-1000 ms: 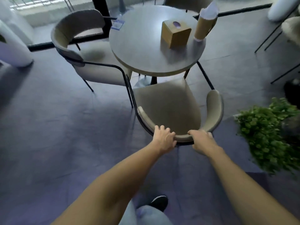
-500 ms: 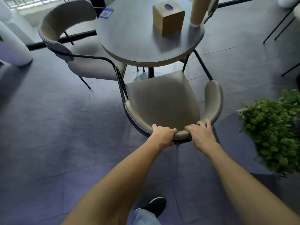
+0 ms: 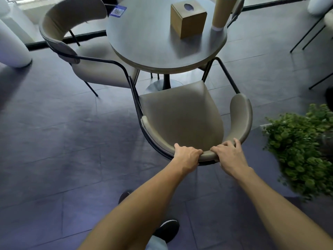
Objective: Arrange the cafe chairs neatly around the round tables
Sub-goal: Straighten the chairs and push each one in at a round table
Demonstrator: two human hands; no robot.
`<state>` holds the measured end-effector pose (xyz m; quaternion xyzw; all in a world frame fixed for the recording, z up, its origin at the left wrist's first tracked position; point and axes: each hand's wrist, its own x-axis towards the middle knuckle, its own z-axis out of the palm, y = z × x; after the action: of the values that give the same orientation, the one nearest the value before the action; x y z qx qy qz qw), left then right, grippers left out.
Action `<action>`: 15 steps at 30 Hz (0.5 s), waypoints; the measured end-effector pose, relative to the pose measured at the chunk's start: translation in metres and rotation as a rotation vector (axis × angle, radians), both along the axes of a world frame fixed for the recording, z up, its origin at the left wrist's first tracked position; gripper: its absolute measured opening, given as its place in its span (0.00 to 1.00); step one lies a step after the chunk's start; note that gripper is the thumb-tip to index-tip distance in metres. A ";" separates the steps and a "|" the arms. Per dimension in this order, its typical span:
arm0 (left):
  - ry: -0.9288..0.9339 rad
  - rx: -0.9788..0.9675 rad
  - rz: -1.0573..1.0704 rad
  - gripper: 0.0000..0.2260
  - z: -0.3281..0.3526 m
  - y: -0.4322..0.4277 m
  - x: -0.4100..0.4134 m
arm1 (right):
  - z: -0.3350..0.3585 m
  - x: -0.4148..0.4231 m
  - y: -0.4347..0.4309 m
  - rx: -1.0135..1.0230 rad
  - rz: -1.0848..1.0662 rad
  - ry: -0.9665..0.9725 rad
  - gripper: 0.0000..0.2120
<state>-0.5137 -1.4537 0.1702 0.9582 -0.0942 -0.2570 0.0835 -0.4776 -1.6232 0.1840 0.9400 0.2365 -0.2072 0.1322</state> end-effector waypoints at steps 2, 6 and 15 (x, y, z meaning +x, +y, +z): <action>-0.013 -0.007 0.006 0.08 -0.002 -0.006 0.002 | 0.001 0.002 -0.004 0.015 -0.008 -0.011 0.15; -0.039 -0.007 0.020 0.09 -0.005 -0.015 0.008 | 0.000 0.010 -0.011 0.020 -0.021 -0.017 0.17; -0.066 -0.010 0.030 0.08 -0.006 -0.044 0.027 | -0.002 0.035 -0.033 0.016 -0.049 -0.025 0.22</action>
<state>-0.4867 -1.4980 0.1642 0.9670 -0.0840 -0.2233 0.0890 -0.4428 -1.6562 0.1817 0.9491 0.2132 -0.1966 0.1225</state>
